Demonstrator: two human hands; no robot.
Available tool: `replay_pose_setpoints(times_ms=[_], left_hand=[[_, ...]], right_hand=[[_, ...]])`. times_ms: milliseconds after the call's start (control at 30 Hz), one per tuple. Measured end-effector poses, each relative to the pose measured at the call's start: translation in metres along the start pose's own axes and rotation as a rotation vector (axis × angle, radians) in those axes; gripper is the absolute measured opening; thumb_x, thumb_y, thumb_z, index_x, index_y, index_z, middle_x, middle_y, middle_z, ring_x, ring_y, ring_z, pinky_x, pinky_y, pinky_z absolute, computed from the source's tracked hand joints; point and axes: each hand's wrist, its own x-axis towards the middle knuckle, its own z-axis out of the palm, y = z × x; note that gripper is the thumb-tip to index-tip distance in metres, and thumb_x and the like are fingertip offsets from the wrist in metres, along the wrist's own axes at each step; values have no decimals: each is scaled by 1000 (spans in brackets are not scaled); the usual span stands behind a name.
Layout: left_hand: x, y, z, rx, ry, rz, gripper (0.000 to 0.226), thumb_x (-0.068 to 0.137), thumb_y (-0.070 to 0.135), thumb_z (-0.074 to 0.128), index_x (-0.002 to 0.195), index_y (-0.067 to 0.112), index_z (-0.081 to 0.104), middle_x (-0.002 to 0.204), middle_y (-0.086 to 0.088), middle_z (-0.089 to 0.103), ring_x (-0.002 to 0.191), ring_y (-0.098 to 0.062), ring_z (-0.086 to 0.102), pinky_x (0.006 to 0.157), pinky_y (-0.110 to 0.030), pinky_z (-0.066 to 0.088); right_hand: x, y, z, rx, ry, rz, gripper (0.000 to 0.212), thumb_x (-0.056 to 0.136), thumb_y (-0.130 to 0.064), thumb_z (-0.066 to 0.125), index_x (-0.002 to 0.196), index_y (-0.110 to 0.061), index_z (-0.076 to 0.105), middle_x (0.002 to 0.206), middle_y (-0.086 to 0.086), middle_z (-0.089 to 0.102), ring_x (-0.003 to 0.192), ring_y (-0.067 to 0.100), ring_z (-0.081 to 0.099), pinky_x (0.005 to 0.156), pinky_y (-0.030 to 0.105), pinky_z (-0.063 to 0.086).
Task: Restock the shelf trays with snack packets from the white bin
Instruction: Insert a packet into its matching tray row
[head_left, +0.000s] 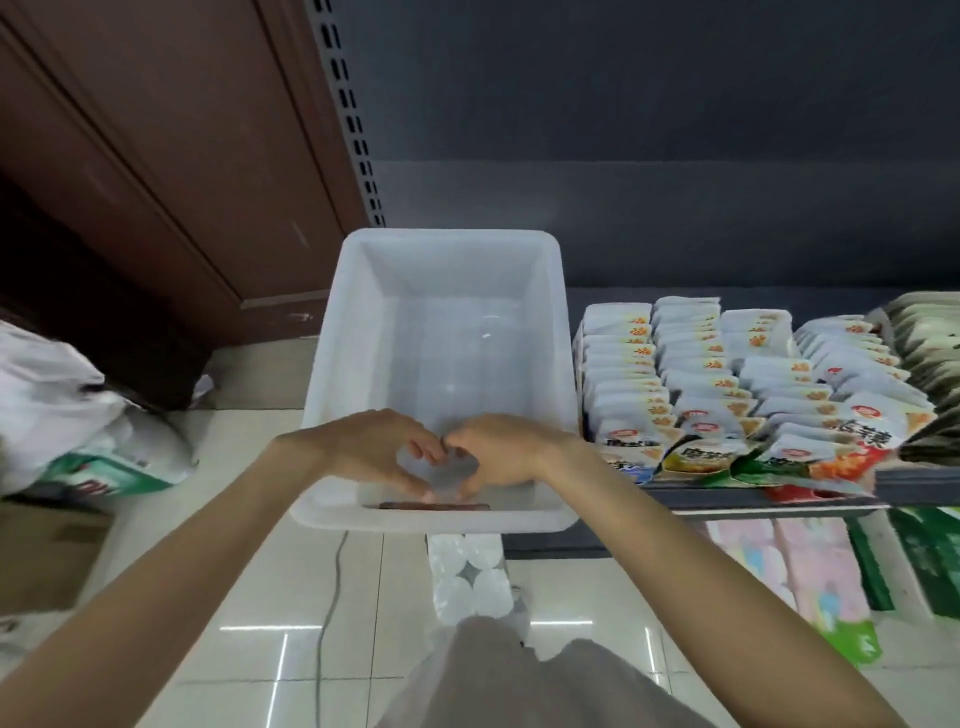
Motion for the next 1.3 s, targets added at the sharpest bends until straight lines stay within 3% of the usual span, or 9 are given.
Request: replay_pose_setpoints(times_ms=[233, 400, 633, 733, 833, 967, 1100, 1200, 1300], left_hand=[[17, -5, 5, 175, -128, 12, 39, 72, 41, 71, 110, 42, 61, 106, 24, 60, 97, -1, 55, 91, -27, 47], [19, -2, 2, 136, -108, -12, 39, 69, 46, 56, 103, 30, 67, 97, 8, 70, 88, -15, 64, 82, -33, 53], [19, -13, 8, 199, 329, -128, 24, 86, 28, 56, 108, 32, 65, 109, 11, 66, 101, -14, 59, 80, -24, 42], [10, -10, 14, -143, 839, -51, 41, 84, 19, 65, 124, 25, 57, 125, 5, 57, 113, -18, 53, 92, -22, 37], [-7, 16, 11, -665, 1242, -43, 51, 86, 23, 67, 133, 22, 46, 132, 7, 49, 117, -8, 47, 92, -14, 36], [-24, 59, -2, -1165, 763, 91, 40, 83, 34, 68, 121, 24, 58, 115, 9, 65, 102, -5, 62, 81, -17, 45], [-21, 93, -3, -939, 688, 315, 16, 82, 10, 68, 94, 21, 67, 85, 12, 72, 76, -4, 66, 70, -16, 51], [-8, 112, 1, -591, 547, 373, 15, 83, 22, 71, 90, 34, 66, 84, 19, 69, 75, 0, 63, 68, -12, 47], [12, 139, 12, -358, 459, 494, 15, 82, 25, 72, 97, 27, 71, 90, 18, 69, 78, 5, 60, 69, -11, 44]], right_hand=[[14, -8, -2, 9, -162, 0, 43, 85, -36, 67, 118, -9, 55, 90, -2, 54, 78, 15, 46, 53, 16, 30], [13, -8, -3, 11, -78, 19, 21, 89, -28, 59, 89, -7, 58, 68, -2, 48, 64, 17, 47, 51, 25, 34], [23, -15, 21, -69, 167, 116, 19, 93, -22, 53, 104, -10, 64, 101, 8, 65, 90, 26, 61, 67, 29, 42], [12, -16, 21, 54, 455, 191, 20, 93, -16, 51, 106, -13, 65, 105, 11, 68, 96, 29, 62, 74, 32, 47], [-17, -20, 7, 665, 770, 214, 11, 92, -12, 58, 102, -11, 64, 99, 5, 70, 84, 15, 66, 75, 26, 53], [-65, -31, -10, 1420, 775, 44, 20, 87, -5, 64, 102, -18, 58, 95, -3, 70, 87, 9, 68, 75, 22, 55], [-110, -27, -7, 1394, 999, 72, 35, 79, -14, 70, 109, -21, 54, 99, -5, 69, 91, 6, 67, 78, 27, 55], [-162, -7, -1, 1234, 1290, 140, 52, 79, -14, 71, 121, -29, 45, 99, -2, 69, 92, 9, 67, 76, 27, 57], [-215, 12, 10, 976, 1222, 228, 46, 72, -21, 75, 112, -29, 54, 87, -3, 72, 82, 9, 67, 67, 23, 54]])
